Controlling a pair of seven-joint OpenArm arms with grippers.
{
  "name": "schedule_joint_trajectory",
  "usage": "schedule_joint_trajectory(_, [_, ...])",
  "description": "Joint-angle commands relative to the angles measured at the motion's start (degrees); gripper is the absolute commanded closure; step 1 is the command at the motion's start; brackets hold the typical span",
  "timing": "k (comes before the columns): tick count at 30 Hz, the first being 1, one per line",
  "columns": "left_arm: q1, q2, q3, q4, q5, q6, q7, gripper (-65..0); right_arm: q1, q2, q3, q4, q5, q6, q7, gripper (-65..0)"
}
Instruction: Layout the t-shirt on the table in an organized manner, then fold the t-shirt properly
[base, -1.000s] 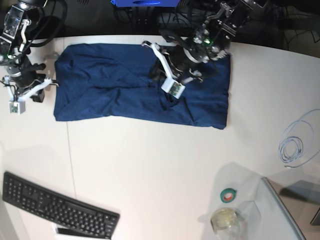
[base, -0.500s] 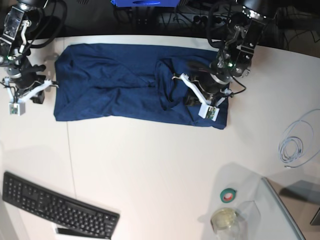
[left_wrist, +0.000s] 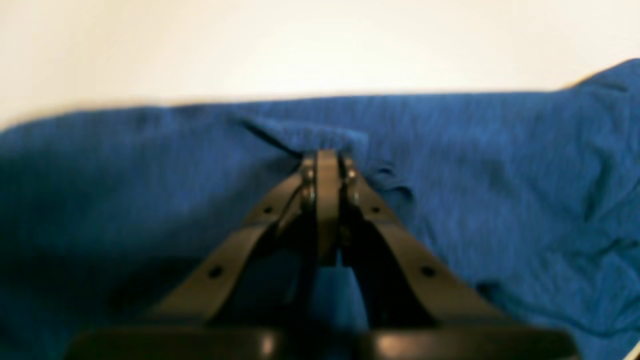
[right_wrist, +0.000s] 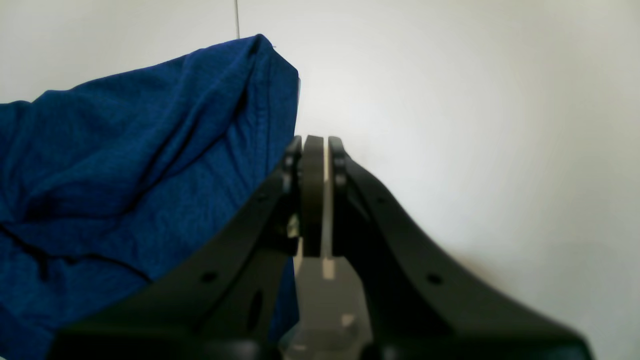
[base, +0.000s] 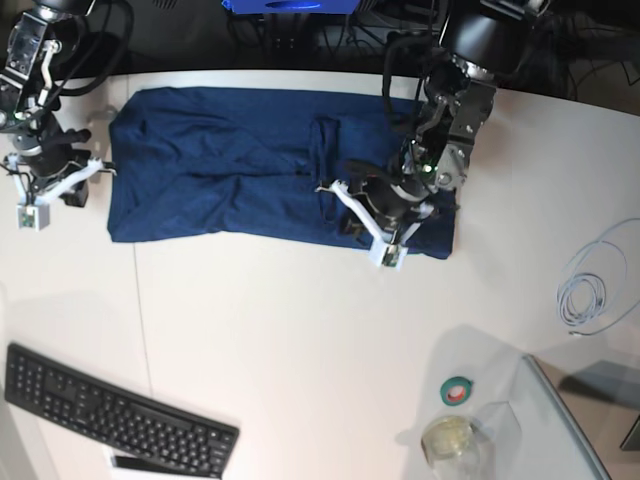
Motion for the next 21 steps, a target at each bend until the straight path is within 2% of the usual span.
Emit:
schedule_joint_trajectory(1, [-1.82,0.30,0.89,-0.59,-0.55,-0.44,-1.28,0.0,0.45,0.62,0.12,0.86,0.66,0.35,1.14,-1.7])
schedule_joint_trajectory(7, [-6.31,4.34,2.74,-4.99,-0.81,-0.44,-1.46,0.0,0.27,0.62,0.03,0.86,0.66,0.44,1.14,-1.7])
schedule_joint_trajectory(9, [-6.48,5.31,2.74,-4.20,-0.81,-0.44,-1.37,0.0,0.01,0.53,-0.59,0.86,0.66,0.44,1.14,-1.7])
schedule_joint_trajectory(12, [-5.34,4.96,2.83,1.17,-0.81,-0.44,-1.11,0.0,-1.93,1.49,-4.89,1.92,0.57,0.44,1.40,-1.7])
schedule_joint_trajectory(15, [-1.38,1.27,2.65,6.97,-0.81,-0.27,-1.02,0.0,-3.68,1.85,-9.82,5.17,0.57,0.44,1.40,-2.0])
schedule_joint_trajectory(17, [1.87,-2.60,1.42,10.93,-0.90,-0.18,-1.02,0.0,-4.92,1.93,-14.12,7.63,0.57,0.44,0.96,-2.3])
schedule_joint_trajectory(19, [5.83,-5.86,-3.59,14.18,-0.90,-0.18,-1.11,0.0,-6.59,1.85,-20.37,9.30,0.57,0.44,0.96,-2.6])
schedule_joint_trajectory(21, [10.40,-7.97,-11.32,16.20,-0.90,-0.27,-1.19,0.0,-7.55,1.85,-27.66,10.44,0.57,0.17,0.96,-6.3])
